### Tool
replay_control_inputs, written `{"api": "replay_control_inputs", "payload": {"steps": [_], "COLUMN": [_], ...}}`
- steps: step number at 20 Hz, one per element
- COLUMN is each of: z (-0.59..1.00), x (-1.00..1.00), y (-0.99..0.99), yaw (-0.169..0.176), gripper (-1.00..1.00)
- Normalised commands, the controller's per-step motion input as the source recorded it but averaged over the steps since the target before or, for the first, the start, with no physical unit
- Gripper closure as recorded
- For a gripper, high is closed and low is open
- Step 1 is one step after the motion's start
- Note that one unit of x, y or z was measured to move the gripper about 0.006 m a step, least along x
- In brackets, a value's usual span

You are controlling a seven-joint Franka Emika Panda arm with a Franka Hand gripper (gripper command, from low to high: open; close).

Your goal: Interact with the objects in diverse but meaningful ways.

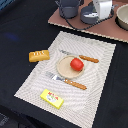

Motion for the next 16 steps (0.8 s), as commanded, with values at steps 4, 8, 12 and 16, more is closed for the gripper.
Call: {"api": "replay_control_inputs", "payload": {"steps": [4, 8, 12, 16], "z": [0.1, 0.69, 0.65, 0.5], "x": [-0.43, -0.27, -0.23, -0.15], "y": [-0.74, -0.63, -0.62, -0.7], "yaw": [0.0, -0.014, -0.013, -0.004], "gripper": [-1.0, -1.0, -1.0, -1.0]}}
